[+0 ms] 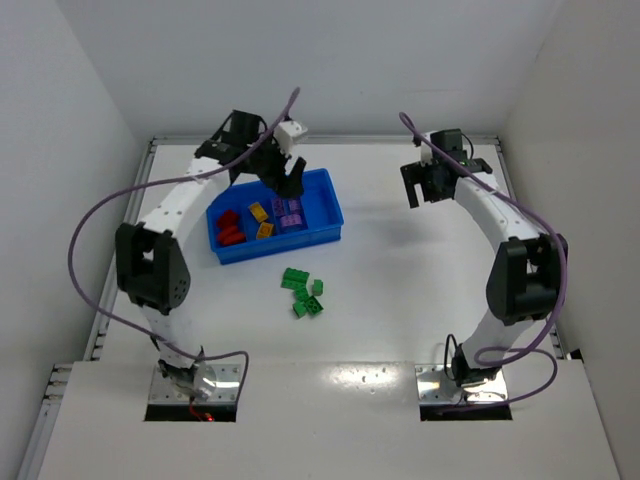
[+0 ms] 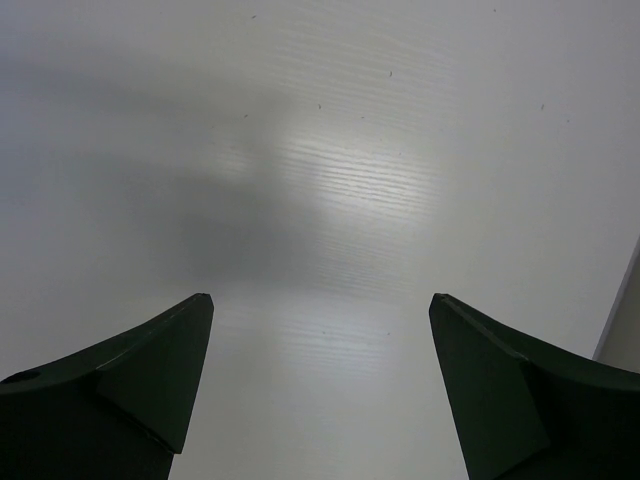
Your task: Sort the legos into containers by color
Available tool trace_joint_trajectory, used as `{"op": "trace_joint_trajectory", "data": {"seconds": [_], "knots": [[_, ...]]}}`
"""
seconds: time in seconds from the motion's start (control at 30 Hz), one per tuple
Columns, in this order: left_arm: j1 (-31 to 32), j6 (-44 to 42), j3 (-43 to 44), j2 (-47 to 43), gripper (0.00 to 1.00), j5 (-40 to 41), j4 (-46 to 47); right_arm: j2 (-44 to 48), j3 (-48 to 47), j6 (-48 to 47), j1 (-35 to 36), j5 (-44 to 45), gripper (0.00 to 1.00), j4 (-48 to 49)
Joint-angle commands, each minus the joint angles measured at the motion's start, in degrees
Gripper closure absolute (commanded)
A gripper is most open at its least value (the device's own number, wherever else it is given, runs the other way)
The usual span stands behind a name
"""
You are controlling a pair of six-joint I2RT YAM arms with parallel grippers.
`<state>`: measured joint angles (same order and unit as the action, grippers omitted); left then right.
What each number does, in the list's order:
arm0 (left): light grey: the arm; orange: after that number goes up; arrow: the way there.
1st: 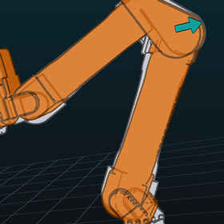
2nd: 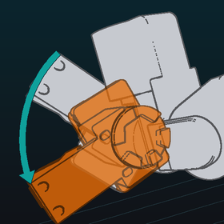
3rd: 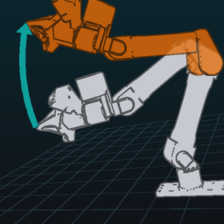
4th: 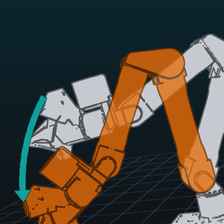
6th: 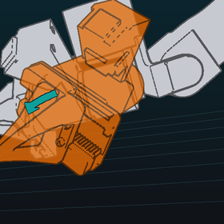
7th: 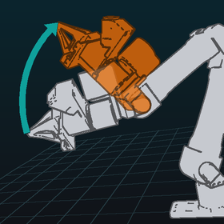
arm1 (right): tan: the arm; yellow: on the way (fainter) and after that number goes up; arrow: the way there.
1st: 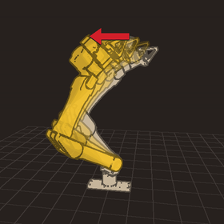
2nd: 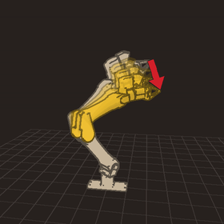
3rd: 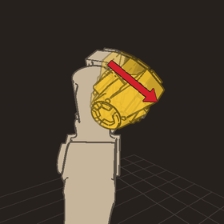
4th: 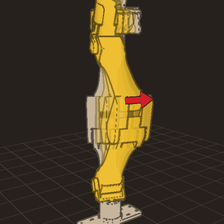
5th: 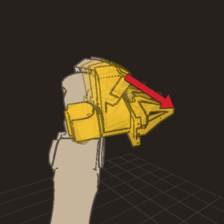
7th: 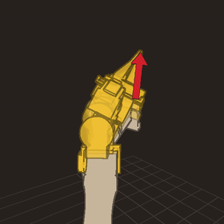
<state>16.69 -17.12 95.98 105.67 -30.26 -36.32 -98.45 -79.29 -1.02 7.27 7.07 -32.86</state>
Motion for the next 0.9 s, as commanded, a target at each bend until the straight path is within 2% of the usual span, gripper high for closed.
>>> {"op": "trace_joint_trajectory", "data": {"seconds": [0.0,0.03,0.07,0.1,0.17,0.2,0.23,0.27,0.3,0.33,0.4,0.43,0.47,0.57,0.73,0.87], "knots": [[-0.16,2.53,2.63,-8.09,0.16,0.47,1.95,0.28,-1.4,-0.3,1.34,-0.74,0.1,2.19],[-0.16,3.41,1.76,-9.5,0.21,0.47,1.95,0.28,-1.4,-1.0,1.35,-1.26,0.11,2.19],[-0.77,4.63,0.88,-12.47,0.36,-0.06,1.95,0.28,-1.4,-1.01,1.95,-1.97,0.13,2.19],[-1.48,5.43,-0.35,-14.24,0.45,-0.06,1.43,0.28,-1.4,-2.83,2.66,-4.41,0.13,2.19],[-3.4,7.1,-6.64,-18.11,0.52,-0.59,1.42,0.81,-1.4,-5.04,3.53,-8.28,0.14,0.53],[-4.37,10.06,-9.21,-21.87,0.51,-0.59,1.42,2.03,-0.88,-8.18,4.59,-13.17,0.16,-0.09],[-5.69,11.75,-11.67,-23.39,0.44,-0.07,1.42,2.65,0.43,-9.78,5.38,-15.48,0.16,-0.62],[-9.27,13.59,-16.22,-24.79,0.33,-0.06,1.42,3.44,1.23,-11.45,6.08,-20.21,0.16,-1.32],[-11.39,17.44,-18.36,-26.03,0.09,-0.06,1.42,4.31,2.2,-13.03,7.57,-22.69,0.16,-1.94],[-13.42,18.87,-20.29,-28.13,0.01,-1.45,1.42,5.72,3.77,-16.96,8.63,-24.8,0.16,-2.9],[-17.98,20.46,-24.52,-29.81,0.01,-1.99,1.42,6.34,5.19,-21.11,11.87,-30.26,0.17,-6.49],[-18.79,21.33,-25.23,-30.34,0.01,-1.99,1.42,6.35,6.5,-26.44,13.02,-31.67,0.17,-8.08],[-19.32,21.87,-26.02,-30.95,0.01,-0.86,1.42,6.35,7.38,-29.1,13.91,-34.9,0.17,-9.66],[-20.03,21.87,-26.55,-30.96,0.01,-0.85,1.42,6.35,11.34,-37.01,16.63,-37.39,0.21,-11.17],[-21.17,22.57,-28.31,-30.96,0.01,-0.85,1.95,2.84,12.05,-42.83,21.37,-39.15,0.3,-14.5],[-21.17,21.96,-29.45,-30.96,0.01,-0.24,3.26,-0.93,12.75,-42.14,25.33,-36.78,0.37,-12.23]]}}
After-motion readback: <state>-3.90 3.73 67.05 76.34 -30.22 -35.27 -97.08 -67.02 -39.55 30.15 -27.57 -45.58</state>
